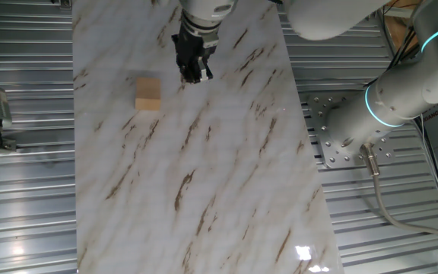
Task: Pick up the small block on the left and move it to the right
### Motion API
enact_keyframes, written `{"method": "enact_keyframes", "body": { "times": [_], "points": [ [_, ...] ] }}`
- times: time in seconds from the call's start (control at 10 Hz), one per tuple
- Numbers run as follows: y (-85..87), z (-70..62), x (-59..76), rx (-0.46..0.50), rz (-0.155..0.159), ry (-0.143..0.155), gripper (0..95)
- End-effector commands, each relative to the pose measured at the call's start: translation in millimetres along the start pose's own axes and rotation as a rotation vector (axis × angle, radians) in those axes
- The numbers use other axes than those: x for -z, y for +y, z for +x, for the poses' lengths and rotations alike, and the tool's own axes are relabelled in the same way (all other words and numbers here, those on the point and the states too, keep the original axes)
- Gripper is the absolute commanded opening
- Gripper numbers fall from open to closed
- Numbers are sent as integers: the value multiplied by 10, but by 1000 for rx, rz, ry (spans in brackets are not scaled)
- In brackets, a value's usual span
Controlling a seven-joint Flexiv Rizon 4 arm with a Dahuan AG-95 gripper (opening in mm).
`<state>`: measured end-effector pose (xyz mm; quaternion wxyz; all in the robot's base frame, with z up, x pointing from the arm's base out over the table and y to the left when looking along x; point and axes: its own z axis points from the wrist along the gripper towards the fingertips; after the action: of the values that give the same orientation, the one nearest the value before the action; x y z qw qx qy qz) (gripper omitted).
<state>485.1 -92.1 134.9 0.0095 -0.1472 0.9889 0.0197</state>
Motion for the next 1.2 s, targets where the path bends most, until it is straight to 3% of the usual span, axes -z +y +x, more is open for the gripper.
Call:
{"method": "enact_keyframes", "body": {
  "times": [0.1,0.4,0.7,0.9,1.0,1.2],
  "points": [
    [-4,-5,9,-2,-7,11,0],
    [60,171,-38,-16,-4,-23,0],
    [73,202,-45,-8,-1,-23,0],
    [34,106,-23,6,2,-20,0],
    [-24,-81,13,13,-2,-6,0],
    [-56,-259,84,15,0,8,0]
  ]
}}
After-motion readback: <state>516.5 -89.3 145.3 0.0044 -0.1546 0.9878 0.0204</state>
